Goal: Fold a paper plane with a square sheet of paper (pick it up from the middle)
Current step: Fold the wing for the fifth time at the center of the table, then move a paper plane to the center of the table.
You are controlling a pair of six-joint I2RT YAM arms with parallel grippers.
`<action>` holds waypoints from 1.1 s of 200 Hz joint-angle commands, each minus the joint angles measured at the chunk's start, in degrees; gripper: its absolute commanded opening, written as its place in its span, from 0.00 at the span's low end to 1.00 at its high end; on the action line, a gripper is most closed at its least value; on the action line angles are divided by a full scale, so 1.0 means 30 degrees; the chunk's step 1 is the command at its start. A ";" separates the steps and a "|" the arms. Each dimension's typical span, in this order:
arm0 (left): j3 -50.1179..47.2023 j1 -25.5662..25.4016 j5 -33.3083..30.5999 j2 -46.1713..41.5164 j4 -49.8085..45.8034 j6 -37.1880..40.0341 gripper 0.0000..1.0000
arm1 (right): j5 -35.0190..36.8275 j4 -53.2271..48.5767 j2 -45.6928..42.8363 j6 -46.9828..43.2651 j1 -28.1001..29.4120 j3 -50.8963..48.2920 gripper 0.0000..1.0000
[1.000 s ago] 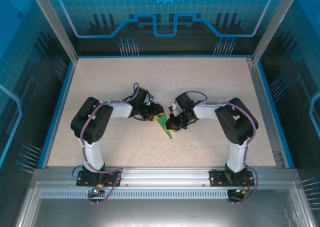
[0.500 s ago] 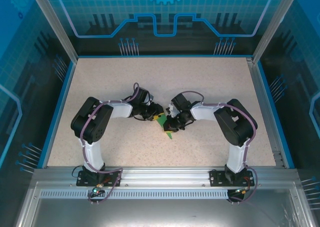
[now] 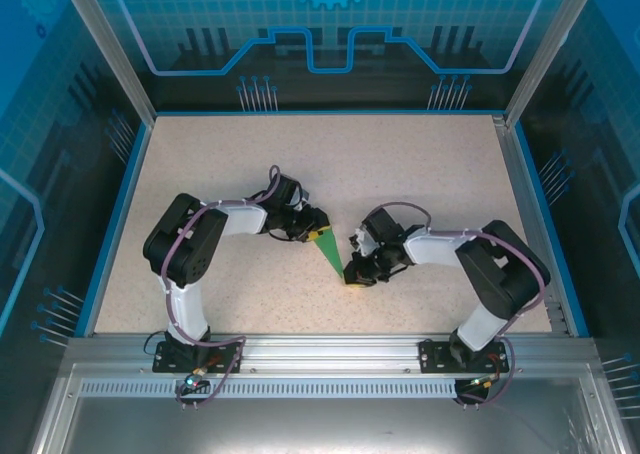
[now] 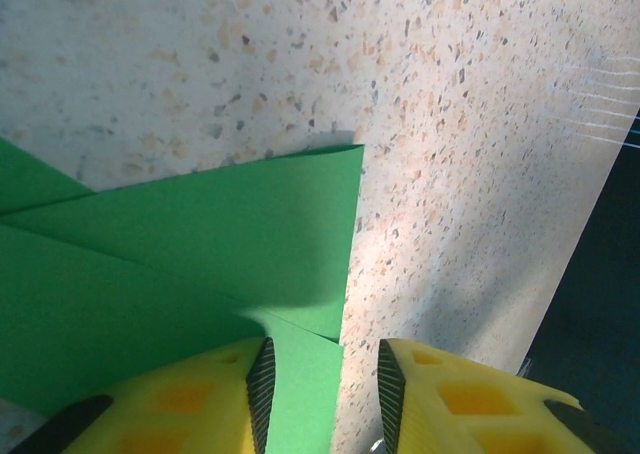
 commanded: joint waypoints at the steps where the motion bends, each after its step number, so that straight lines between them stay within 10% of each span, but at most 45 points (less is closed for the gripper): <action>1: 0.0370 -0.0001 -0.0708 0.0075 -0.1581 0.0461 0.38 | 0.1075 -0.2597 -0.1862 -0.0579 -0.0482 -0.0042 0.11; 113: 0.8971 -0.3649 -0.9999 -0.1262 -1.8370 0.1472 0.67 | 0.4454 -0.1230 -0.2304 0.0716 -0.2403 0.1334 0.19; 220: 0.9234 -0.3346 -0.8047 0.1417 -1.7024 0.0419 0.67 | 0.2043 0.0317 -0.0503 0.0388 -0.1710 0.2527 0.27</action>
